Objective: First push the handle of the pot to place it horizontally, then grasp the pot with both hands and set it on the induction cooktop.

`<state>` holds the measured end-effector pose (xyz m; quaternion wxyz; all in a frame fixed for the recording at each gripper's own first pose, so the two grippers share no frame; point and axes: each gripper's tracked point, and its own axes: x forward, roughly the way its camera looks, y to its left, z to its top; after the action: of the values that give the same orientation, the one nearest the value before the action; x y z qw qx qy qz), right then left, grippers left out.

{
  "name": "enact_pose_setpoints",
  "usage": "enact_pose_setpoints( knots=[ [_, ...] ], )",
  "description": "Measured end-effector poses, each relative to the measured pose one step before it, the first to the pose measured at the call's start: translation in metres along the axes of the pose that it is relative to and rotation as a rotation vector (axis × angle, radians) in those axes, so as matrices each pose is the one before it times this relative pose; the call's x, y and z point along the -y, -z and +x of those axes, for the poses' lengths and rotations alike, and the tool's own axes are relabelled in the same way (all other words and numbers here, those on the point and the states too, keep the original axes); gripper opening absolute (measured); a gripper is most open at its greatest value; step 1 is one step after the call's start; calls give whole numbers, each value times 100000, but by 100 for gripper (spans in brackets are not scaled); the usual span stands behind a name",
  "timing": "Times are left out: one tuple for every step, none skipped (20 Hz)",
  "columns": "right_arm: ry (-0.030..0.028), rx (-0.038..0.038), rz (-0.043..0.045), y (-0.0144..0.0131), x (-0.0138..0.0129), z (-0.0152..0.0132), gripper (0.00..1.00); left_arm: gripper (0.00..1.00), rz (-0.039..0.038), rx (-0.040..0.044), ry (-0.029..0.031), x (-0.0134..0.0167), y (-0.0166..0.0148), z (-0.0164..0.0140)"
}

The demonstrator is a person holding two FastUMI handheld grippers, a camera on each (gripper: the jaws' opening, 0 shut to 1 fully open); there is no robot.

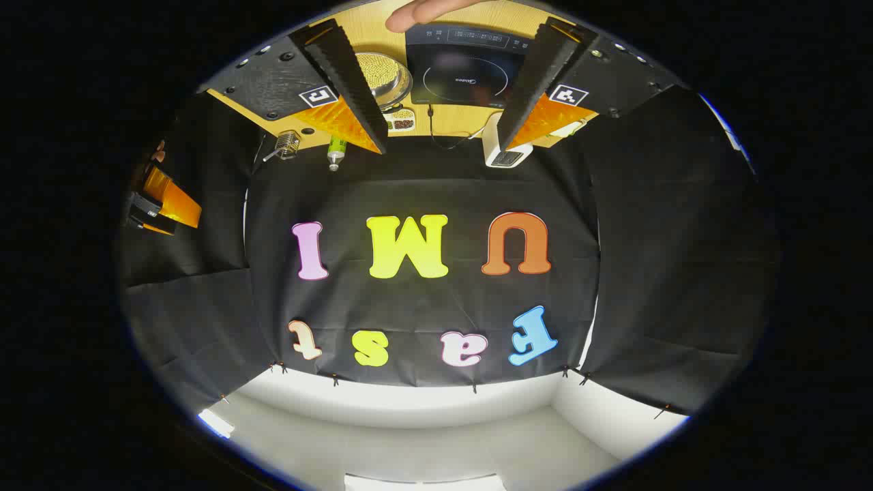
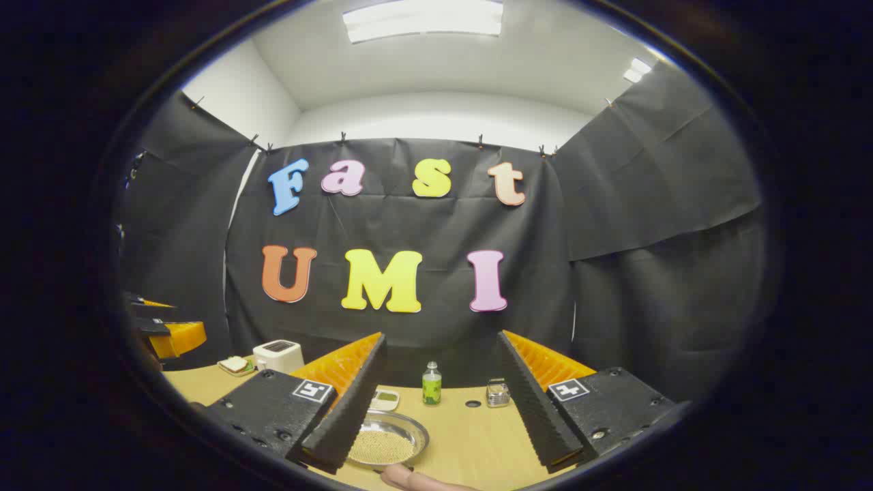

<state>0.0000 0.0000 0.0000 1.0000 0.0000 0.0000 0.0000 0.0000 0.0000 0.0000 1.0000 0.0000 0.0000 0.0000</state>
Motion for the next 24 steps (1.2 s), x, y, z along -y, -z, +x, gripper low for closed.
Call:
enact_pose_setpoints(
  knots=[
    [-204, 73, -59, -122, -72, 86, 96, 96, -60, -268, 283, 4, 111, 60],
    [125, 254, -120, -46, 78, 84, 96, 96, -11, -187, 33, -16, 74, -16],
    [235, -42, -79, 29, 115, 13, 96, 96, 37, -286, 58, 5, 100, -60],
    [-76, -163, 149, 162, 27, 37, 96, 96, 4, -357, 72, -55, 157, 63],
    [-235, -247, 224, 35, -70, 27, 96, 96, -85, -75, 109, 23, 36, 29],
    [15, -351, 61, 172, 23, 83, 96, 96, -107, 12, -52, -55, -115, -48],
    [34, -358, 64, 43, 43, 141, 96, 96, -50, -46, -197, -53, 7, -51],
    [-98, -335, -52, 182, 39, 97, 96, 96, 66, -12, -109, -8, 87, 62],
    [89, -184, -48, 44, 24, 65, 96, 96, 129, -223, -79, -99, 58, 27],
    [67, -240, 26, 100, 9, 182, 96, 96, 96, -160, -231, -152, 171, 221],
    [-112, -210, 209, 65, 16, 132, 96, 96, 162, -82, -102, 23, 62, 31],
    [-156, -291, 141, 139, -31, 60, 96, 96, 161, -173, 25, 37, 78, -16],
    [-17, -90, 171, 36, -23, 120, 96, 96, 121, -87, 175, 75, 67, -26],
    [-31, -105, 346, 67, -25, 149, 96, 96, 91, 44, 7, -54, 16, 65],
    [-341, -221, 389, 70, -158, 198, 96, 96, 149, -79, 89, -41, 27, 21],
    [-136, -606, 412, 327, -135, 279, 96, 96, 130, -33, 143, 117, 51, -33],
    [-1362, -920, 738, 314, -412, 238, 99, 96, 34, -150, -33, -70, 111, -81],
    [-2067, -955, 1131, 413, -706, 195, 99, 96, 24, -166, -24, -13, 177, 43],
    [-2055, -1507, 687, 450, -590, 186, 96, 96, 159, -186, 330, 59, 27, 37],
    [-1799, -1311, 104, 563, -437, 314, 95, 96, 114, -45, 135, -114, 54, -35],
    [-1082, -1066, -30, 484, -354, 349, 84, 96, 186, -49, 22, -96, 62, 22],
    [-1145, -1063, -387, 543, -408, 323, 83, 96, 113, -24, -72, -142, 126, 51],
    [-1206, -1160, -502, 589, -517, 283, 74, 96, -80, -34, -142, -218, -7, -19],
    [-979, -2084, -826, 1007, -443, 392, 72, 96, -231, 226, -169, -169, -8, -117]
  ],
)
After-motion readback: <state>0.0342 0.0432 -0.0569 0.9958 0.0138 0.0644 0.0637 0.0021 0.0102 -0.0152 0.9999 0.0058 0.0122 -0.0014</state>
